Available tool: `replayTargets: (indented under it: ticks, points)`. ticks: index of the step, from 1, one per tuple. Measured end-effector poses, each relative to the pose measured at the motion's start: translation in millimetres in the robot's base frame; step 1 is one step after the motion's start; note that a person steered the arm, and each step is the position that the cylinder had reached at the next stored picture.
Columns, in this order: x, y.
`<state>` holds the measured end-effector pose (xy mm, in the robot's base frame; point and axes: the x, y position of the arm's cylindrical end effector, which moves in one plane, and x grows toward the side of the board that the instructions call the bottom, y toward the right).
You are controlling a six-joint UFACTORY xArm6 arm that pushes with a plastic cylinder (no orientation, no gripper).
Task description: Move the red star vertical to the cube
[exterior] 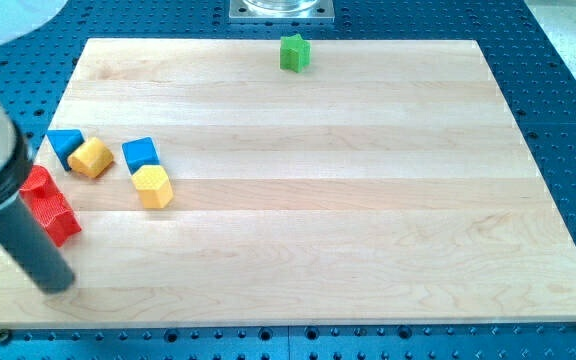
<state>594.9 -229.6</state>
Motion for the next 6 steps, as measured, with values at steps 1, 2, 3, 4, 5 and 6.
replayTargets:
  ticks: [1,2,3,4,5,6]
  points:
    - [-23,-16]
    - [-67,-19]
    - [-112,-19]
    - [-150,-14]
    - [-167,13]
    - [-182,34]
